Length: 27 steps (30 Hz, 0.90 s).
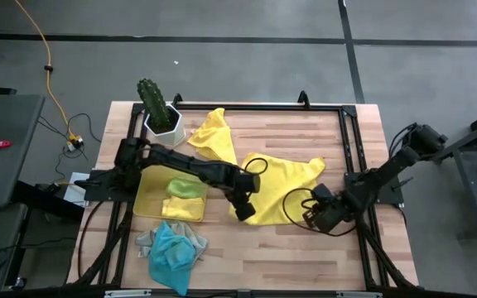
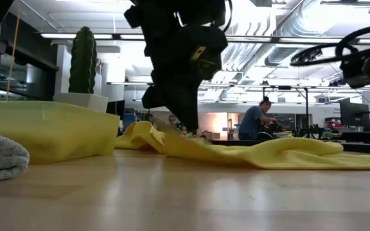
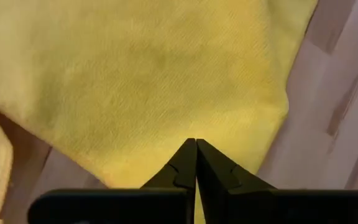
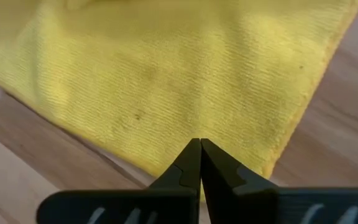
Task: Fold microfiber towels
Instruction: Fold the right yellow microfiber towel
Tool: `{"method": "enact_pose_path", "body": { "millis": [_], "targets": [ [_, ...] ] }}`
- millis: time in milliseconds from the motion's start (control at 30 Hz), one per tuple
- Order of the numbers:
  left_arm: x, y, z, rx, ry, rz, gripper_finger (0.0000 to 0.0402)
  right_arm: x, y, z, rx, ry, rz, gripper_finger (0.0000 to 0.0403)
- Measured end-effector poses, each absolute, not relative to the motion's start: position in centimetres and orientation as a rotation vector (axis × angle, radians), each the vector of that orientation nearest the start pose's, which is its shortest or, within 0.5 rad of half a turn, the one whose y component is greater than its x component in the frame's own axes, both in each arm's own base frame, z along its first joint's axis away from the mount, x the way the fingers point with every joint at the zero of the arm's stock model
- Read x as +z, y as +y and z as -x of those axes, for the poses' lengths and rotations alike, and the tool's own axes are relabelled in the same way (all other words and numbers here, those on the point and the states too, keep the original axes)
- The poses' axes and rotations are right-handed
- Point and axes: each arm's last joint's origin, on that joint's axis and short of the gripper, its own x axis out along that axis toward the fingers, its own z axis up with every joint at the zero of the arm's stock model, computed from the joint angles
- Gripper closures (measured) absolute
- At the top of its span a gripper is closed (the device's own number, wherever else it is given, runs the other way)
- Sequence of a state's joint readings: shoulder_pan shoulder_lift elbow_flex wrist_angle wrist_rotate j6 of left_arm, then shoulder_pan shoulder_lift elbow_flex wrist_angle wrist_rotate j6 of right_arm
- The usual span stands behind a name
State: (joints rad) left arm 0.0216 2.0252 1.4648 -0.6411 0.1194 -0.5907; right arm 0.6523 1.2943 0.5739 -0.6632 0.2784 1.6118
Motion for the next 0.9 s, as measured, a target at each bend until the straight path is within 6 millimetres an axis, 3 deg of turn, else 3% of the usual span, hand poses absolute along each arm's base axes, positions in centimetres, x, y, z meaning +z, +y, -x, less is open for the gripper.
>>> {"method": "enact_pose_path", "body": {
  "millis": [167,400,700,900],
  "targets": [
    [16.5,0.3,-41.1,0.243,1.213,0.614,0.0401,13.9,11.0,-15.9,-0.685,1.153,-0.744,0.0403],
    [16.5,0.9,-42.1,0.429,1.055,0.433,0.0401,12.5,11.8,-16.7,-0.679,1.184,-0.742,0.0403],
    [12.5,2.4,-43.1,0.473,1.086,0.429,0.0401,12.5,13.0,-16.1,-0.602,1.259,-0.775,0.0403],
    [11.7,1.9,-43.1,0.469,1.119,0.419,0.0401,12.5,14.2,-14.8,-0.564,1.367,-0.796,0.0403]
  ]
}}
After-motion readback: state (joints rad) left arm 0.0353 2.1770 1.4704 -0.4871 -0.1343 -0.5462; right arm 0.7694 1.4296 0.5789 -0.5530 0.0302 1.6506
